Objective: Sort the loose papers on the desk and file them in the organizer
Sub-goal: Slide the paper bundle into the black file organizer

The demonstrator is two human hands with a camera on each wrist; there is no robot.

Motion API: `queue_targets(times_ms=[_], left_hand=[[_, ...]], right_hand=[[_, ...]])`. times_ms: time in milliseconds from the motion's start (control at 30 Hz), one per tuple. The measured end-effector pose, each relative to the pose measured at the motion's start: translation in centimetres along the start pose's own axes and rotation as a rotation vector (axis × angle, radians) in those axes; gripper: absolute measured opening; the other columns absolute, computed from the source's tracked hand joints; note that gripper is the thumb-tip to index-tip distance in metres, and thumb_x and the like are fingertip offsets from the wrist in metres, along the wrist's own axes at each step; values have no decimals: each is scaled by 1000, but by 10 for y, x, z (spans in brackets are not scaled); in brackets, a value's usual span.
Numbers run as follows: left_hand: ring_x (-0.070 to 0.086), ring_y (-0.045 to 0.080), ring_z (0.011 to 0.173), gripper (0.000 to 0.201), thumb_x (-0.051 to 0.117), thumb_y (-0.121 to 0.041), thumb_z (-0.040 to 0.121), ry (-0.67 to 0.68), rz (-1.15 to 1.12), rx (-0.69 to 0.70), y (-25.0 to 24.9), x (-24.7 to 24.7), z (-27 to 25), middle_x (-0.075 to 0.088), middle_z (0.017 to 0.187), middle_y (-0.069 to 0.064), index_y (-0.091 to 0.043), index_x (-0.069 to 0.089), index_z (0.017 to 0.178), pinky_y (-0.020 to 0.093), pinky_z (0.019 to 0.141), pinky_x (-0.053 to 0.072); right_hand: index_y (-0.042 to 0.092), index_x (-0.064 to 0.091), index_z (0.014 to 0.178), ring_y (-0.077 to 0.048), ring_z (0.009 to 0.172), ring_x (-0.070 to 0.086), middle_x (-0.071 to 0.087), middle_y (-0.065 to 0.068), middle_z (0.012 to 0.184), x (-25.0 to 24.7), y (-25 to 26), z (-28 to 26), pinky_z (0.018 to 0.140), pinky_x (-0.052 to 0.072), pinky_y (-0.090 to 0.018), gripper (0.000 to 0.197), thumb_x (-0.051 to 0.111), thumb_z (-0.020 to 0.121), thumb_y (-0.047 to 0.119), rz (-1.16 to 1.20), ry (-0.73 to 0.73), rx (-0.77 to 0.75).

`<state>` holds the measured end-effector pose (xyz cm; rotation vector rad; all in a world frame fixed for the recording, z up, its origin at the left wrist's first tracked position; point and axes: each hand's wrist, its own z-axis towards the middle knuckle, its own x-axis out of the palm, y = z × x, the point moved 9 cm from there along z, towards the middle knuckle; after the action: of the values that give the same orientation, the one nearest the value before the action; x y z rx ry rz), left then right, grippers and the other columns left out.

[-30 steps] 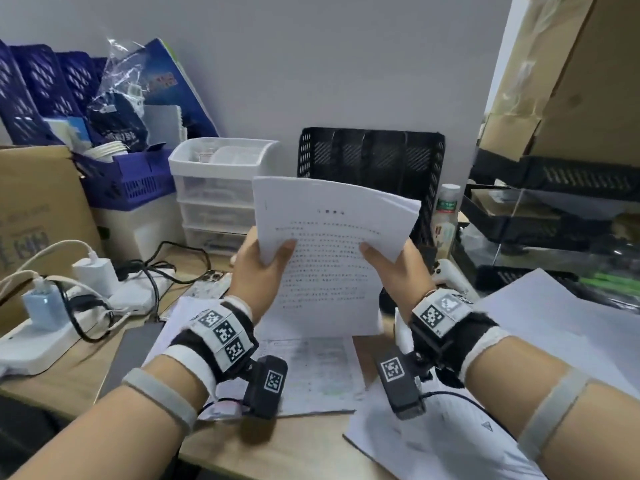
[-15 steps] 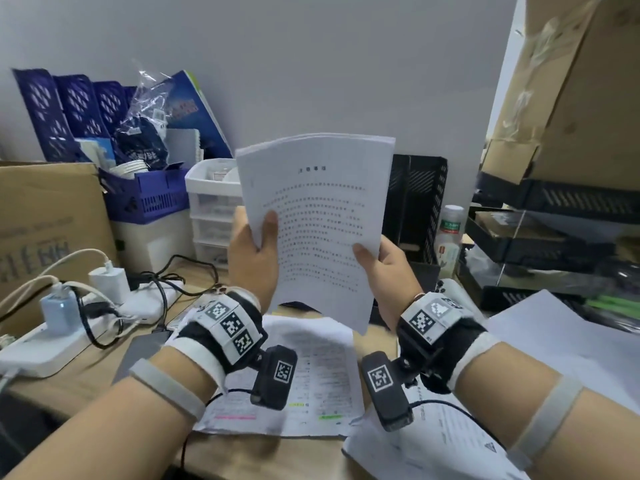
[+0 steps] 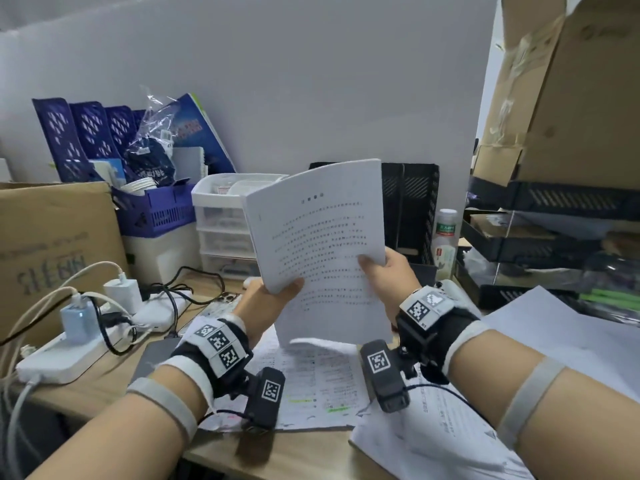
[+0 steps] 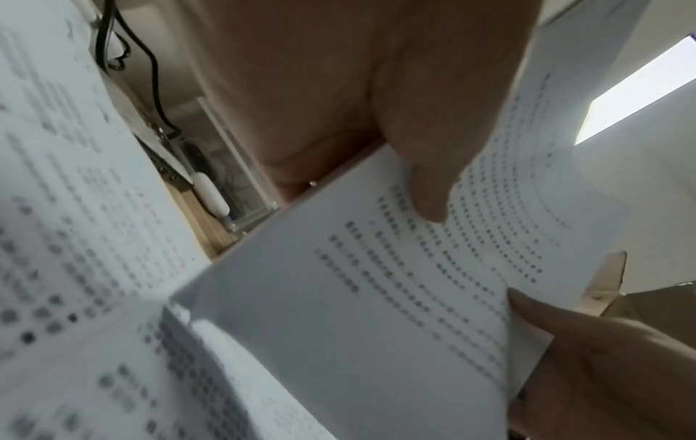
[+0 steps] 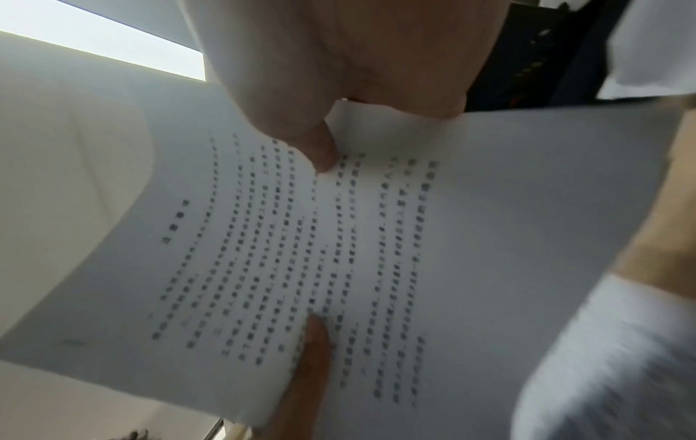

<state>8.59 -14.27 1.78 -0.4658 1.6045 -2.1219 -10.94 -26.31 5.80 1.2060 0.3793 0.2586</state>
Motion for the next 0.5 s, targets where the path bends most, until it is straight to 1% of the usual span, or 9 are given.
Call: queue_targets(times_ms=[100,133,200,267,300,367,433,467,500], left_hand=[[74,29,111,75,96,-54,52,74,-82,-48,-6,4,-2,78,119,8,-13,76,112,49,96,58],[75,29,108,77,96,-57,51,80,-91,-57,-9,5,-4,79,116,8,-12,76,111,49,94,59],[75,32,104,51,86,-46,71,45,-27,-24,-19,1,-3,80,107,9,-11,75,106,50,91,61],[73,37,102,22,70,-30,94,-41,111,34,-35,-7,3,78,102,12,-9,73,101,51,90,61],[72,37,101,20,65,-27,100,-104,179,62,-44,-12,6,77,101,13,-9,72,100,53,90,61],[72,37,97,27,58,-29,102,-225,299,136,-66,-18,9,77,99,12,-8,74,102,53,91,60],[68,36,94,35,51,-29,103,-296,457,197,-90,-13,6,73,97,12,-3,74,107,41,90,56],[67,37,94,36,47,-26,104,-309,544,230,-102,-6,4,72,97,15,-1,73,107,38,86,51],[67,40,95,35,44,-22,105,-307,653,282,-114,4,3,73,98,20,0,71,107,38,84,49]], right_hand=[[12,70,96,-36,99,72,75,-15,104,-5,29,20,90,57,-60,36,57,82,42,-67,-21,-6],[10,69,99,-35,100,71,75,-14,105,-5,39,25,90,57,-59,34,57,84,38,-100,-21,-14],[7,63,110,-30,101,70,72,-10,108,-6,60,32,93,56,-52,32,63,88,30,-207,-33,-34],[11,51,122,-26,104,65,63,-7,116,-9,80,34,94,55,-46,45,71,86,31,-389,-88,-45],[14,48,128,-24,106,63,60,-8,120,-7,91,32,95,55,-44,55,74,84,35,-449,-91,-64],[17,42,139,-21,111,62,59,-7,127,10,110,25,96,55,-42,75,78,80,45,-435,46,-68],[24,26,152,-22,117,63,56,-6,136,37,126,8,96,57,-46,97,81,76,50,-312,274,16],[27,20,154,-25,119,62,53,-6,137,50,138,1,96,57,-49,103,82,75,50,-283,349,33],[29,21,153,-28,120,61,53,-7,135,58,151,-2,95,57,-52,102,82,75,51,-275,385,28]])
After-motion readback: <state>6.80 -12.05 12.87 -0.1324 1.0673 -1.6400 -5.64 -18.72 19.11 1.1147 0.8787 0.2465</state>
